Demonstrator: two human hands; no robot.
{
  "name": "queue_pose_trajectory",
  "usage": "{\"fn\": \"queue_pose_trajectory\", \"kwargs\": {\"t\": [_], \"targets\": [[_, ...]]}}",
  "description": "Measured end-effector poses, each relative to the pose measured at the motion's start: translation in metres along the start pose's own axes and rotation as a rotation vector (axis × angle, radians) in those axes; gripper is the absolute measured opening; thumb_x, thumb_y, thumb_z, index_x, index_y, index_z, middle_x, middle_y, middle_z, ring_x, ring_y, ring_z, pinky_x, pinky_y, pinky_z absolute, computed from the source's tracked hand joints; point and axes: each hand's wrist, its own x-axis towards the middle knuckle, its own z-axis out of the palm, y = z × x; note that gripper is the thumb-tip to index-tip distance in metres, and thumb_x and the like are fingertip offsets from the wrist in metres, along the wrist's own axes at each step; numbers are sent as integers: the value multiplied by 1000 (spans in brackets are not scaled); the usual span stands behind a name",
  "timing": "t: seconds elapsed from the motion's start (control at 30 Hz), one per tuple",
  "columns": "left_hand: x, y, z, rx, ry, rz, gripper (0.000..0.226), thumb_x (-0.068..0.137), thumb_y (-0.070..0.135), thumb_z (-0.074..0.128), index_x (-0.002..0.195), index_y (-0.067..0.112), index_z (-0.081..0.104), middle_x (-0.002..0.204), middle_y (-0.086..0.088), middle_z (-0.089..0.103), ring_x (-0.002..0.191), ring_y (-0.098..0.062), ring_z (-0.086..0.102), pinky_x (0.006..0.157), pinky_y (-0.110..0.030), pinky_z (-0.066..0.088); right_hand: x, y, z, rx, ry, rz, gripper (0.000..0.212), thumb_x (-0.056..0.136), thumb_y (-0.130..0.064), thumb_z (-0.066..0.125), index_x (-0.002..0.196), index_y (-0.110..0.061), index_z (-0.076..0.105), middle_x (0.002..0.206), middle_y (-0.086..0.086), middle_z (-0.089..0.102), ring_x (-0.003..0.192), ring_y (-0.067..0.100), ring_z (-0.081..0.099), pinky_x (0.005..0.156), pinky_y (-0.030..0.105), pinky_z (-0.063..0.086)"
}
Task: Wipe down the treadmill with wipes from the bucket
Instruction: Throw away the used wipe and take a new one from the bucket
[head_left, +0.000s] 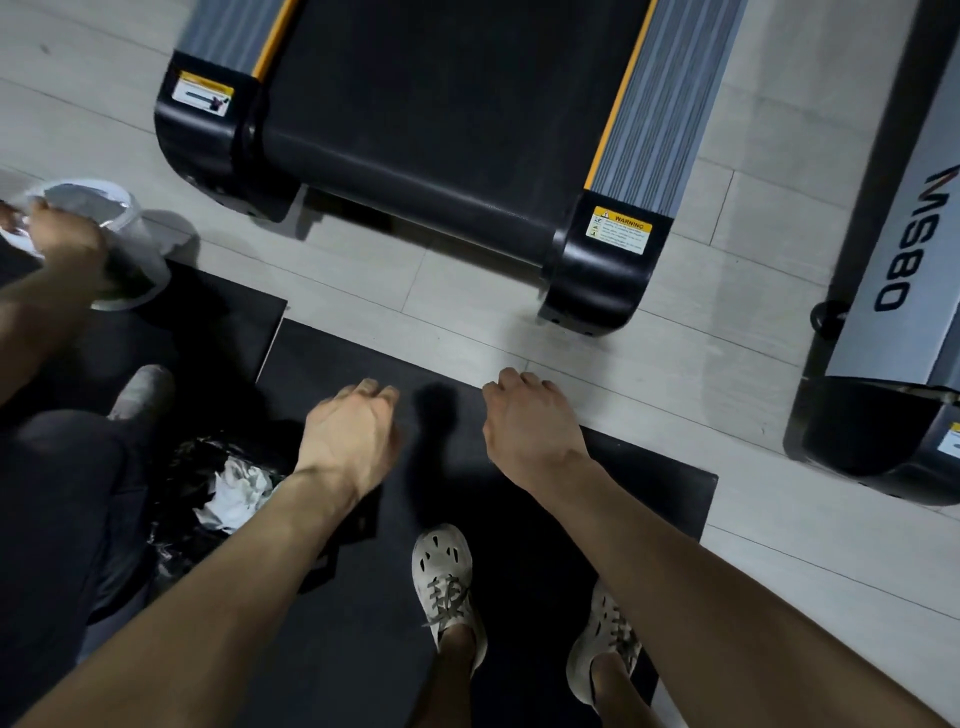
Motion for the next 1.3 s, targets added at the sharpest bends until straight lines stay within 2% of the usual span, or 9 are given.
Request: {"fn": "queue_pose_trajectory", "kwargs": {"t": [0.23, 0.43, 0.67, 0.8, 0.93, 1.13, 1.3], "targets": [[-6, -41, -11, -48, 15, -55, 41, 95, 27, 61, 136, 24, 63, 134, -3, 65, 124, -27, 63, 96, -37, 52, 21, -34, -14, -37, 21, -54, 22, 103, -25, 53, 120, -15, 62, 121, 7, 60, 109, 27, 60, 95, 39, 47], [-16, -78, -14, -94, 37, -97, 28, 90, 25, 64, 118, 20, 67, 116, -3, 67, 112, -30, 67, 87, -39, 55, 38, -63, -24, -87, 37, -91, 22, 103, -26, 53, 120, -16, 61, 121, 6, 60, 110, 26, 60, 95, 40, 48], [-27, -121, -8, -117, 70, -137, 20, 92, 27, 62, 111, 21, 66, 109, 0, 66, 107, -28, 69, 82, -38, 56, 58, -102, -30, -108, 52, -153, 23, 101, -25, 56, 120, -13, 63, 117, 8, 62, 108, 28, 61, 91, 41, 49], [-32, -143, -1, -125, 80, -167, 17, 91, 28, 65, 107, 22, 67, 108, 0, 68, 104, -27, 70, 80, -37, 56, 67, -123, -30, -135, 73, -172, 16, 96, -23, 62, 109, -14, 66, 108, 9, 65, 98, 28, 64, 83, 41, 51], [-37, -164, 3, -140, 84, -197, 22, 91, 29, 63, 112, 25, 68, 109, 2, 67, 105, -25, 70, 82, -36, 57, 75, -142, -30, -153, 95, -196, 13, 90, -22, 69, 100, -15, 68, 100, 9, 65, 90, 29, 65, 77, 42, 53], [-47, -192, 6, -162, 90, -222, 22, 94, 32, 59, 112, 24, 68, 110, 0, 67, 106, -27, 70, 84, -38, 59, 84, -167, -31, -142, 136, -233, 22, 70, -18, 86, 83, -12, 69, 82, 11, 64, 72, 31, 64, 63, 41, 53], [-52, -210, 6, -161, 112, -246, 17, 96, 33, 58, 108, 24, 66, 108, 0, 67, 105, -27, 69, 81, -39, 57, 91, -182, -32, -131, 179, -266, 25, 65, -16, 88, 77, -12, 67, 77, 9, 62, 66, 29, 62, 59, 38, 51]]}}
